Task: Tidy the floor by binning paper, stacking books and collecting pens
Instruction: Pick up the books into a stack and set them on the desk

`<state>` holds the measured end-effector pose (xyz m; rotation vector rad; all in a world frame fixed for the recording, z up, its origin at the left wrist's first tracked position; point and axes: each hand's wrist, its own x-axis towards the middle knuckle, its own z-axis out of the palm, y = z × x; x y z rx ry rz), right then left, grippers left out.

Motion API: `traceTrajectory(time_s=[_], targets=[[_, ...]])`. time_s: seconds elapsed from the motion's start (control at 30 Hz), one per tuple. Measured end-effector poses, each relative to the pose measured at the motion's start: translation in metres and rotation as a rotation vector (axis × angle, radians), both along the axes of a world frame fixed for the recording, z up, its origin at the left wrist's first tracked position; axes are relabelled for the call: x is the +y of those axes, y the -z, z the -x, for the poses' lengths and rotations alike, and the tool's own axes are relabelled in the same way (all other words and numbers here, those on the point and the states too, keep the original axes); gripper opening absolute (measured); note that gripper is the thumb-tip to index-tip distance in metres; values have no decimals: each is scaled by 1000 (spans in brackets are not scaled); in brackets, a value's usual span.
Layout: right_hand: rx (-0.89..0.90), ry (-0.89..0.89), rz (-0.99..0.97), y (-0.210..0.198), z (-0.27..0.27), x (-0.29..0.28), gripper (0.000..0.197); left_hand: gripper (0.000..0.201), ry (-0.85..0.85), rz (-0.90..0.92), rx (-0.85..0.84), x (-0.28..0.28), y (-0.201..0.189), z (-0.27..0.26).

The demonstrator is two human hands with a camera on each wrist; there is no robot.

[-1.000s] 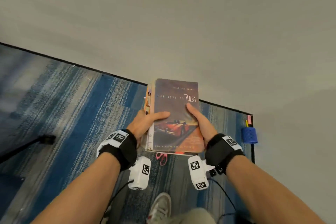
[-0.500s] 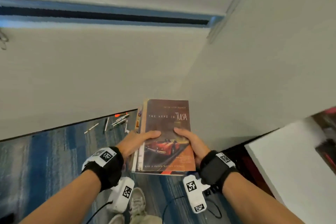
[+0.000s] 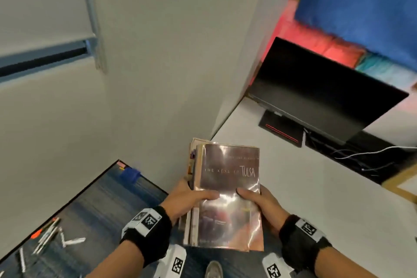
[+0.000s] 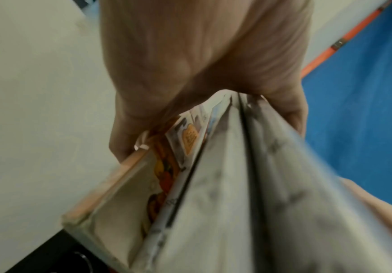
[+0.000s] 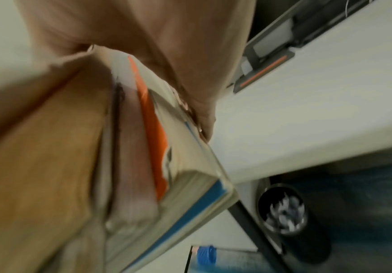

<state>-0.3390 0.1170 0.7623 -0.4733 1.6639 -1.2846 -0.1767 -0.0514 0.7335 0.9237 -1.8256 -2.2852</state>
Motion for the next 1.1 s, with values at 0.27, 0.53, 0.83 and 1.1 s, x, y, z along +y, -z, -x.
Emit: traceTrajectory(time_s=[0.27,0.53,0.83,1.1], targets=[[368,-115,22,-4,182,20,97,103,22,294,102,-7,6,184],[515,-99,-28,37,266,-7,104,116,33,500,196,-31,8,262],[239,-102,-18,80,278,-15,119,136,197,524,61,-43,32,274],[251,-88,77,65,301,-44,102,117,103,394,69,-74,33,303]])
